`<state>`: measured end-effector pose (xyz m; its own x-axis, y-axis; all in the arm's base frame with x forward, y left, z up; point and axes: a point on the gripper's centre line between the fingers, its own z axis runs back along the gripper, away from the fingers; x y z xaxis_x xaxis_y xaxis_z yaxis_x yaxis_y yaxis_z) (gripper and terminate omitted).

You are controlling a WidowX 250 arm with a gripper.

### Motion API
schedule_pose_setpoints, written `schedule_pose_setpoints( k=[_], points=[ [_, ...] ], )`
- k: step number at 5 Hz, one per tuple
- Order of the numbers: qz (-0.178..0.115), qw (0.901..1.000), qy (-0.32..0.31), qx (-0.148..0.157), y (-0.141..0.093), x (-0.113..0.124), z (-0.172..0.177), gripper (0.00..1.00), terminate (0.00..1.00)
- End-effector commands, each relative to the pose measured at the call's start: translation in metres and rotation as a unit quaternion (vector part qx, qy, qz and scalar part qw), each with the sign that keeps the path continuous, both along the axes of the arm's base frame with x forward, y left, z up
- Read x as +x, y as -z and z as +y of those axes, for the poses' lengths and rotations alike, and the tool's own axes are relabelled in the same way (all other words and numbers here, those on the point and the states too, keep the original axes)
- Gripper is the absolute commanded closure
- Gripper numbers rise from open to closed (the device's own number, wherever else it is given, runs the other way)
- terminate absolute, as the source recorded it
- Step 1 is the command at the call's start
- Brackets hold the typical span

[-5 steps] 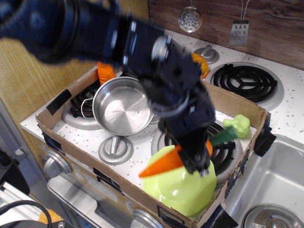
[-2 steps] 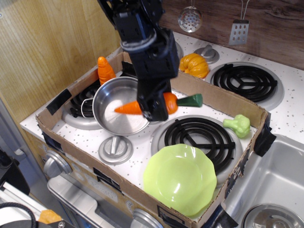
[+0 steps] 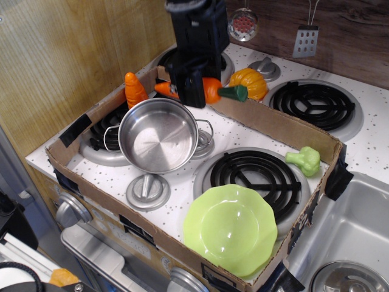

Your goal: Take carrot off plate

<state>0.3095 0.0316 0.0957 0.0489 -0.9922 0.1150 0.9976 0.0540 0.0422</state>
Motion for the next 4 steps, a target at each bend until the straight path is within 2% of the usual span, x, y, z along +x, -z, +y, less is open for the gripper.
schedule_pose_setpoints(
  k=[1, 2, 4],
  points=[
    [-0.042, 0.9963, 0.069, 0.030, -0.009, 0.038, -0.006, 1.00, 0.00],
    [-0.064, 0.9943, 0.080, 0.030, 0.003, 0.041, -0.008, 1.00, 0.00],
    [-0.069, 0.9955, 0.060, -0.027, 0.036, 0.054, -0.004, 1.00, 0.00]
  ],
)
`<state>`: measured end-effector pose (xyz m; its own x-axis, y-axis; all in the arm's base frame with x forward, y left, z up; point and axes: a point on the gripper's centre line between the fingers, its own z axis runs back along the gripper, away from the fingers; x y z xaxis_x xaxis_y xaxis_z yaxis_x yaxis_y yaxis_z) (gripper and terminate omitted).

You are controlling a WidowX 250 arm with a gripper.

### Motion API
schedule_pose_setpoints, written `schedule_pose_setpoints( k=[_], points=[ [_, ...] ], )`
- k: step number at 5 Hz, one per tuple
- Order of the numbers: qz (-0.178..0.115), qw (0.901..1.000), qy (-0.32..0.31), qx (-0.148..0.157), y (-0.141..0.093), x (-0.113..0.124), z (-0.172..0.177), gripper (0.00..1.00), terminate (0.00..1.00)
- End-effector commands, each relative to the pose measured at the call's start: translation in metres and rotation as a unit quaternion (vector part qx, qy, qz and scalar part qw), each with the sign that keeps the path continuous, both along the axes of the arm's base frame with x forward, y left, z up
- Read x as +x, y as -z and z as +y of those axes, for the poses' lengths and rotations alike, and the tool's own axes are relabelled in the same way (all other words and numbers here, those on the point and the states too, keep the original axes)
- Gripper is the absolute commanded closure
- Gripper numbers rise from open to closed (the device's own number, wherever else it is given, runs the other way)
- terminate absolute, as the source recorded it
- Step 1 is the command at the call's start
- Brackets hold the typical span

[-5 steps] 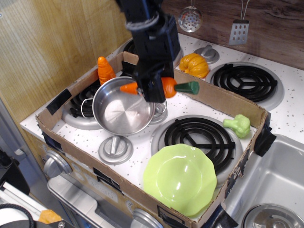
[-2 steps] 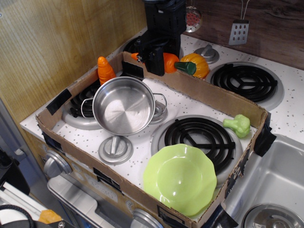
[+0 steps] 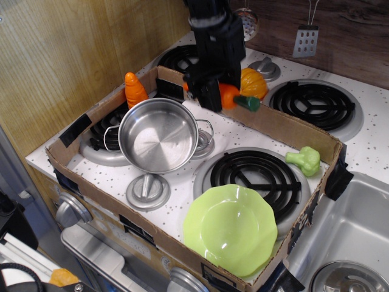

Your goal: Take carrot off plate

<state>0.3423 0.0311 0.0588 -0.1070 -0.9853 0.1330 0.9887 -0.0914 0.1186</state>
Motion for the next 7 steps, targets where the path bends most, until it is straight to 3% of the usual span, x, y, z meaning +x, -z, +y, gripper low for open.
schedule_pose_setpoints(
  k=[1, 2, 3, 5, 6, 7],
  points=[
    [-0.034, 0.9982, -0.024, -0.042, 0.015, 0.026, 0.003, 1.00, 0.00],
    [-0.052, 0.9964, -0.052, -0.041, 0.019, 0.024, 0.005, 1.00, 0.00],
    [-0.067, 0.9955, -0.064, -0.017, 0.011, 0.020, 0.001, 0.00, 0.00],
    [-0.054, 0.9934, -0.101, 0.007, -0.033, 0.018, -0.016, 0.00, 0.00],
    [-0.069, 0.9905, -0.117, 0.021, -0.059, 0.017, -0.030, 0.00, 0.00],
    [-0.081, 0.9866, -0.135, 0.043, -0.079, 0.013, -0.039, 0.00, 1.00]
  ],
)
